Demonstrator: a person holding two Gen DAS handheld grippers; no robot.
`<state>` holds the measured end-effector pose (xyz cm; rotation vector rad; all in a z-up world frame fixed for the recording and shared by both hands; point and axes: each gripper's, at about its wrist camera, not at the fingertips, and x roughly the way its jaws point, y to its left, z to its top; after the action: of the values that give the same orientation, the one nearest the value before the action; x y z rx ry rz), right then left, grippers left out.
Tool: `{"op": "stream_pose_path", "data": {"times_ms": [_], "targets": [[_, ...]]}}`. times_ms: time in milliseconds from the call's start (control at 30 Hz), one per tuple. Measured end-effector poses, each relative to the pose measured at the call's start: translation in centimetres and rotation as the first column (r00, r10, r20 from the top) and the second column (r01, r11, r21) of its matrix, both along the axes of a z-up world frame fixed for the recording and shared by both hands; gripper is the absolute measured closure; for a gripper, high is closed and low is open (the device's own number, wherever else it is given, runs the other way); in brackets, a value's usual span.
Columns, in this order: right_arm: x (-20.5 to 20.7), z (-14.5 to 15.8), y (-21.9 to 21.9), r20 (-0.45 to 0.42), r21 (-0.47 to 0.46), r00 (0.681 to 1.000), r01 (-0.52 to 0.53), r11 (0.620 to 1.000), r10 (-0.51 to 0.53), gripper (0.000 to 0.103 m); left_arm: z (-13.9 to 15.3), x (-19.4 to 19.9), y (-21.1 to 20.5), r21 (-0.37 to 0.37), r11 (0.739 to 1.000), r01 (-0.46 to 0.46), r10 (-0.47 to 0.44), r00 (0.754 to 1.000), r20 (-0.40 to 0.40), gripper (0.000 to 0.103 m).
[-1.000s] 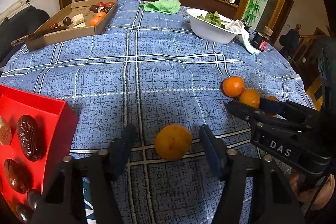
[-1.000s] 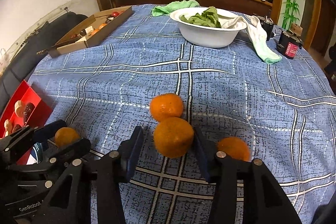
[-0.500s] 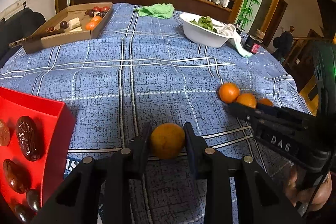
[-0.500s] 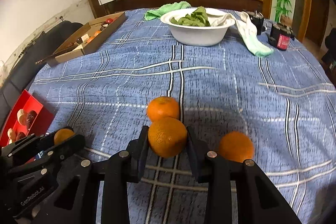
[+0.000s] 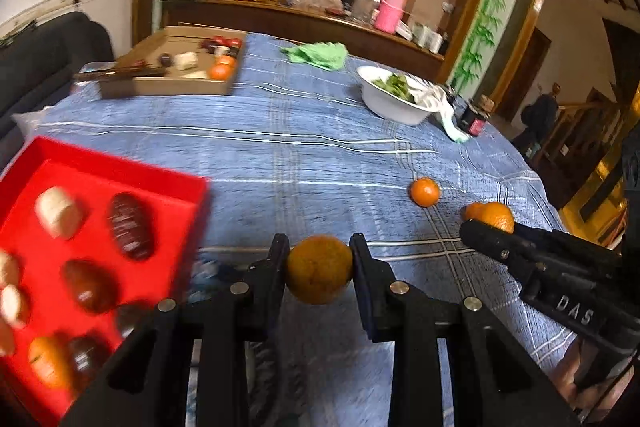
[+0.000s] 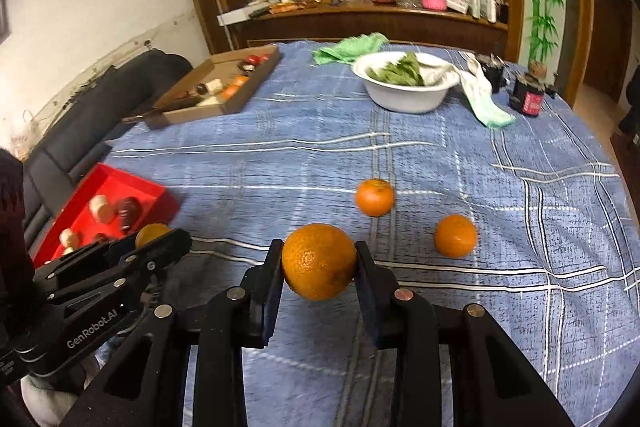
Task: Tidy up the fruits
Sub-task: 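Lower both mandarins into the red tray and open both tools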
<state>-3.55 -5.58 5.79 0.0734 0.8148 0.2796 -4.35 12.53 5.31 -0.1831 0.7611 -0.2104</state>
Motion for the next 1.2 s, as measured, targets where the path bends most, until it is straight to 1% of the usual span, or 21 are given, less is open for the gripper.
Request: {"op": "stream_pose_path", "data": {"times_ms": [133,233,333,433,567,667,867,1000,1200], "targets": [[-1.1,1.2,2.0,0.017,0.016,0.999,-0.048,0.999,0.048,0.066,1.2,-2.4,3.8,-0.027,0.997,-0.077,0.077,0.997,0.015,0.073],[-1.8,1.8,4.0,0.025,0.023,0.995,-0.092,0.995,0.092,0.066,2.2,-4.1,7.2,-0.032,0.988,-0.153,0.154,0.987,0.035,0.073],[-2.5,2.2,6.4,0.029,0.031,0.989,-0.146,0.989,0.145,0.066,2.9,-5.7,10.6,-0.031,0.971,-0.236,0.238,0.970,0.053,0.073],[-2.9,2.5,8.8,0.030,0.037,0.980,-0.197,0.980,0.196,0.066,3.1,-6.8,13.8,-0.027,0.948,-0.318,0.319,0.946,0.058,0.073],[-3.5,2.3,12.2,0.014,0.049,0.964,-0.267,0.962,0.267,0.066,2.2,-7.2,17.0,-0.018,0.919,-0.393,0.393,0.919,0.035,0.073],[-3.6,1.7,14.2,-0.005,0.054,0.951,-0.308,0.950,0.308,0.066,1.2,-7.4,18.5,-0.014,0.905,-0.424,0.424,0.905,0.011,0.073],[-3.4,0.1,18.3,-0.047,0.045,0.927,-0.369,0.928,0.371,0.066,-0.2,-6.9,20.1,-0.006,0.888,-0.461,0.460,0.887,-0.023,0.073],[-2.8,-0.8,20.8,-0.083,0.074,0.908,-0.405,0.911,0.411,0.065,-0.9,-6.7,20.8,-0.001,0.881,-0.474,0.473,0.880,-0.036,0.073],[-2.1,-1.7,24.5,-0.110,0.077,0.881,-0.454,0.888,0.460,0.065,-1.1,-6.7,21.3,-0.005,0.878,-0.478,0.478,0.878,-0.034,0.073]]}}
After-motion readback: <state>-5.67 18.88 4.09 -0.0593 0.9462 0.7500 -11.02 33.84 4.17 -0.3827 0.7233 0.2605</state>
